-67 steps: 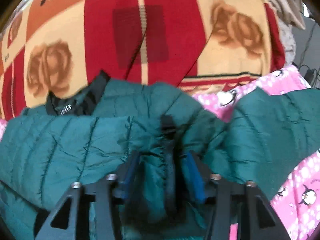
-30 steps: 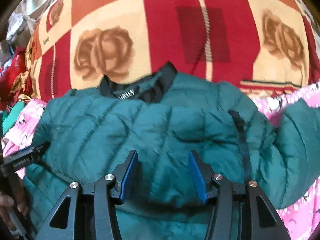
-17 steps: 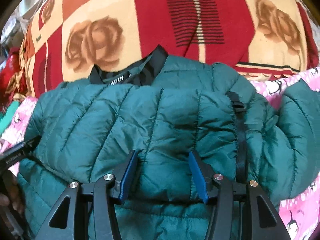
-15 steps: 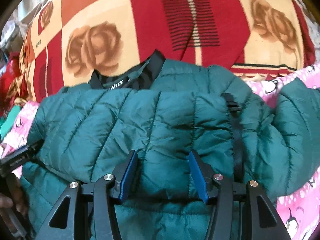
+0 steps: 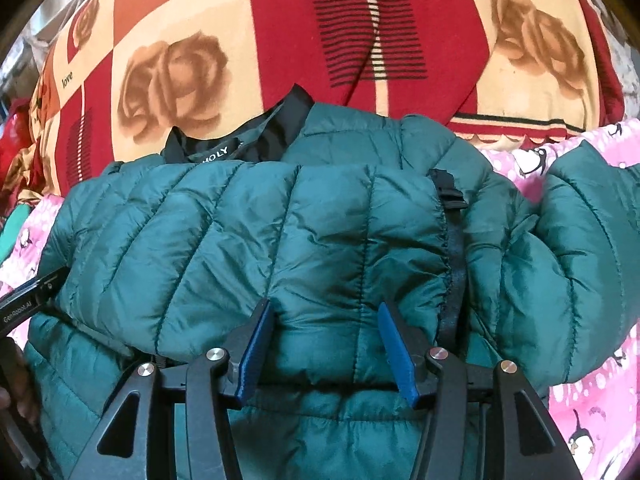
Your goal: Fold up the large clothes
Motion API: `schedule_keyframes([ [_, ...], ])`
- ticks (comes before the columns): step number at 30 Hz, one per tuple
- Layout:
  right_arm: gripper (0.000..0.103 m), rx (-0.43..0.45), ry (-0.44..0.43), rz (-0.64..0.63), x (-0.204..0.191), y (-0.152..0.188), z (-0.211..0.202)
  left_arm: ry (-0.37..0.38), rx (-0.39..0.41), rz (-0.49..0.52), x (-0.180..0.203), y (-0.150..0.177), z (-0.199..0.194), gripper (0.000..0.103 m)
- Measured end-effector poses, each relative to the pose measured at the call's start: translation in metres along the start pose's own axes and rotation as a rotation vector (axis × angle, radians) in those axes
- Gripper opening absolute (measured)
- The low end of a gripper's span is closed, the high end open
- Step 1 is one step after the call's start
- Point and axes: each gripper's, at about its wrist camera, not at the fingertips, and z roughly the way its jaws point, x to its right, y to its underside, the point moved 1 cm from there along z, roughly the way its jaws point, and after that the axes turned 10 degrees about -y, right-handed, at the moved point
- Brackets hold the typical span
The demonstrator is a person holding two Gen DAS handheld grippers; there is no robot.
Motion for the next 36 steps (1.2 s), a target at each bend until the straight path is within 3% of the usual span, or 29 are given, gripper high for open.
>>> schedule_keyframes([
  [4, 0.052, 0.026, 0.008, 0.002, -0.003, 0.0, -0.016, -0.003, 0.045, 0.003, 0.0, -0.001, -0.015, 0.084],
  [11, 0.052, 0.078, 0.041, 0.035, 0.009, -0.004, -0.031, 0.077, 0.11, -0.003, 0.004, -0.002, -0.042, 0.084],
  [16, 0.052, -0.014, 0.061, 0.02, 0.013, 0.0, -0.008, 0.095, 0.034, 0.063, 0.022, 0.003, -0.026, 0.084],
  [20, 0.052, 0.003, 0.069, 0.01, 0.008, 0.0, -0.018, 0.06, 0.038, 0.097, 0.03, 0.009, -0.021, 0.084],
  [24, 0.052, 0.031, 0.059, 0.004, 0.004, 0.006, -0.039, 0.083, 0.027, 0.083, 0.026, 0.011, -0.027, 0.084],
  [26, 0.065, 0.041, 0.059, 0.001, 0.003, 0.01, -0.048, 0.093, 0.011, 0.072, 0.022, 0.012, -0.033, 0.084],
  [28, 0.07, 0.054, 0.052, 0.008, 0.004, 0.014, -0.058, 0.112, 0.006, 0.054, 0.018, 0.014, -0.043, 0.084],
  [36, 0.07, 0.079, 0.059, -0.008, 0.006, 0.028, -0.096, 0.141, 0.039, 0.045, 0.015, 0.037, -0.099, 0.084],
])
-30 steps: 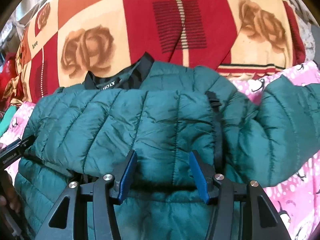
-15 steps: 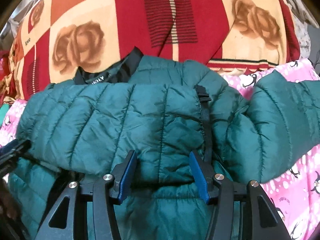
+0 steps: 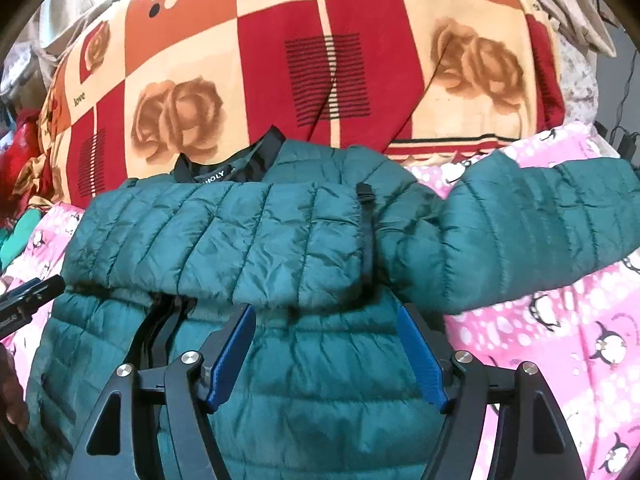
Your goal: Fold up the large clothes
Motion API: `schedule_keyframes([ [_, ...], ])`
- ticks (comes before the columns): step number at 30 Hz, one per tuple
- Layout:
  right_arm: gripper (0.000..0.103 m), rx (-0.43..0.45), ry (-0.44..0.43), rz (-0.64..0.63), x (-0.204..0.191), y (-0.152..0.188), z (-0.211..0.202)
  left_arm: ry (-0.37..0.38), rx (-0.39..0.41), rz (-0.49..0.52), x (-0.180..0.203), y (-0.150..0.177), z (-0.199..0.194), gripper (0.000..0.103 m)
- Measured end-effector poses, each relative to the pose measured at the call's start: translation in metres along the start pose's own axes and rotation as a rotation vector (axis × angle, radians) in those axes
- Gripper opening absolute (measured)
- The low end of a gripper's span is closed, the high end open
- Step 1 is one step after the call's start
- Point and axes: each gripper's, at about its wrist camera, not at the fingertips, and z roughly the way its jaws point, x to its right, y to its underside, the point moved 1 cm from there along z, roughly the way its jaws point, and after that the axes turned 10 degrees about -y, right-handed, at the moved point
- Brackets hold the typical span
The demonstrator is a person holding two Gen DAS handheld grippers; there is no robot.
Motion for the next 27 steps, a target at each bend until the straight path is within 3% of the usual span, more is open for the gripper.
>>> schedule_keyframes([
  [14, 0.07, 0.034, 0.039, 0.045, 0.008, 0.019, -0.057, 0.024, 0.044, 0.018, 0.004, 0.026, -0.035, 0.084],
  [21, 0.07, 0.03, 0.071, 0.079, 0.02, 0.027, -0.066, 0.064, 0.019, 0.022, 0.007, 0.029, -0.022, 0.084],
  [27, 0.07, 0.018, 0.061, 0.113, 0.034, 0.026, -0.052, 0.044, -0.001, 0.023, 0.005, 0.031, -0.006, 0.084],
])
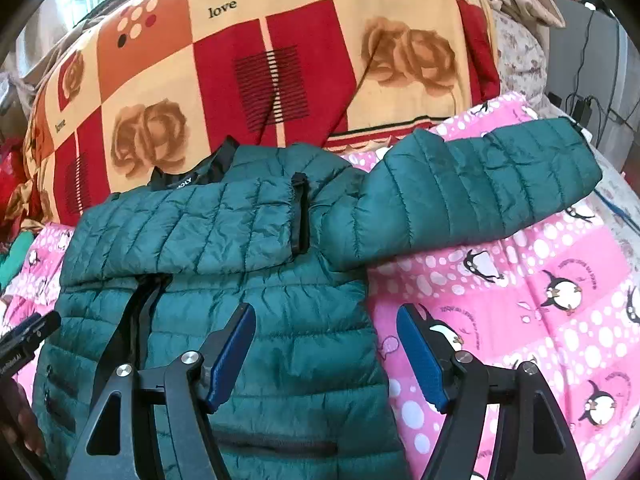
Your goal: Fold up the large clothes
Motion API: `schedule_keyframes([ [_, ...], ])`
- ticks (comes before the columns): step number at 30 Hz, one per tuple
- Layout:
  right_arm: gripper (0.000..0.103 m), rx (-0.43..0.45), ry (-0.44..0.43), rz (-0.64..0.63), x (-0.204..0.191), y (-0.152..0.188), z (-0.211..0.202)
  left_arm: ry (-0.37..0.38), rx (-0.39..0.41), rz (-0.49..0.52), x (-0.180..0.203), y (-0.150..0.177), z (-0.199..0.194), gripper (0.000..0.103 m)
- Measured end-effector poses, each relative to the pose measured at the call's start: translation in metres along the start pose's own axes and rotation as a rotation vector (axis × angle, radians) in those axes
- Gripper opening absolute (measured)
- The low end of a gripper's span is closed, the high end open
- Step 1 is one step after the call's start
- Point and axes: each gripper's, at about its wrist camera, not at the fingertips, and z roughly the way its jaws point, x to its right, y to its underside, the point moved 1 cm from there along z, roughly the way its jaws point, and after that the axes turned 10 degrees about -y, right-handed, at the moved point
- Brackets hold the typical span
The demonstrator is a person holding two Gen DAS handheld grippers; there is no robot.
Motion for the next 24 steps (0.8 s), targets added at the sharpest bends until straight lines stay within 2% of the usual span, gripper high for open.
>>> schedule_keyframes([
  [6, 0.07, -0.009, -0.025, 0.025, 0.004, -0.004, 0.017, 0.001, -0.015, -0.007, 0.0, -0.007, 0.002, 0.084],
  [12, 0.071, -0.002, -0.021, -0.013, 0.007, -0.014, 0.024, 0.036, 0.007, -0.002, 0.009, -0.035, -0.011, 0.084],
  [16, 0.071, 0.004, -0.011, -0.033, 0.014, -0.018, 0.025, 0.025, 0.045, -0.013, 0.011, -0.051, -0.012, 0.084],
  [21, 0.071, 0.006, 0.011, -0.036, 0.029, -0.018, 0.028, 0.036, 0.043, -0.069, 0.0, -0.042, 0.011, 0.084],
  [24, 0.071, 0.001, 0.044, -0.039, 0.037, -0.018, 0.033, 0.017, -0.007, -0.056, -0.002, -0.032, 0.034, 0.084],
])
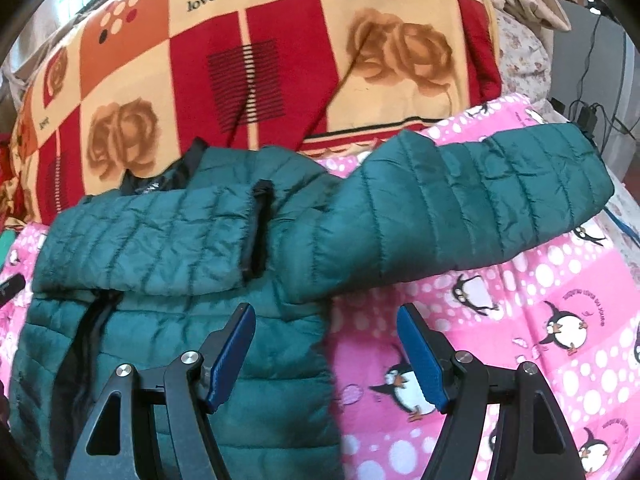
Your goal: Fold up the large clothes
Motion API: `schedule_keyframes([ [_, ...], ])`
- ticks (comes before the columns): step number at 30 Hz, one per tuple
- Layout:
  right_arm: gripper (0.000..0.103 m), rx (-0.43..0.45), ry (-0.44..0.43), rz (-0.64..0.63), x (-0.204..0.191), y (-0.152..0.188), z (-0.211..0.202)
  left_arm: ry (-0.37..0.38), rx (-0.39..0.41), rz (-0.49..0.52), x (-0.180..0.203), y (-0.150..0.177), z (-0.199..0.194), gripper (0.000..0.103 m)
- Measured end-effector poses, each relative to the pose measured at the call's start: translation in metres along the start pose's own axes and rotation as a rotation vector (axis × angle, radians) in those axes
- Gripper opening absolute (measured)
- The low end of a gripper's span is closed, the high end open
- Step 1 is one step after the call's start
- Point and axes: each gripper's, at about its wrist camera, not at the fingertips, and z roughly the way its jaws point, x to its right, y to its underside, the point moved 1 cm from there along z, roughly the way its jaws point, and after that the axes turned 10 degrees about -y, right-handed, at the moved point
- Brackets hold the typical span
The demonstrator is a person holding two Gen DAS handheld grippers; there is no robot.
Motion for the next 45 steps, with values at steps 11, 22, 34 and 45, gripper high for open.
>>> schedule_keyframes([
  [11, 0.071, -0.005, 0.043, 0.033, 0.016, -0.004, 0.008, 0.004, 0.018, 0.032, 0.001, 0.001, 0.005, 0.084],
  [22, 0.071, 0.007, 0.076, 0.071, 0.035, -0.008, 0.007, 0.007, 0.011, 0.024, 0.0, 0.001, 0.008, 0.084],
  [34, 0.071, -0.007, 0.112, 0.107, 0.066, -0.008, 0.009, 0.002, 0.009, 0.024, 0.0, 0.002, 0.011, 0.084],
  [45, 0.071, 0.021, 0.184, 0.178, 0.121, -0.018, -0.005, 0.001, 0.033, -0.004, -0.005, -0.002, 0.01, 0.084],
])
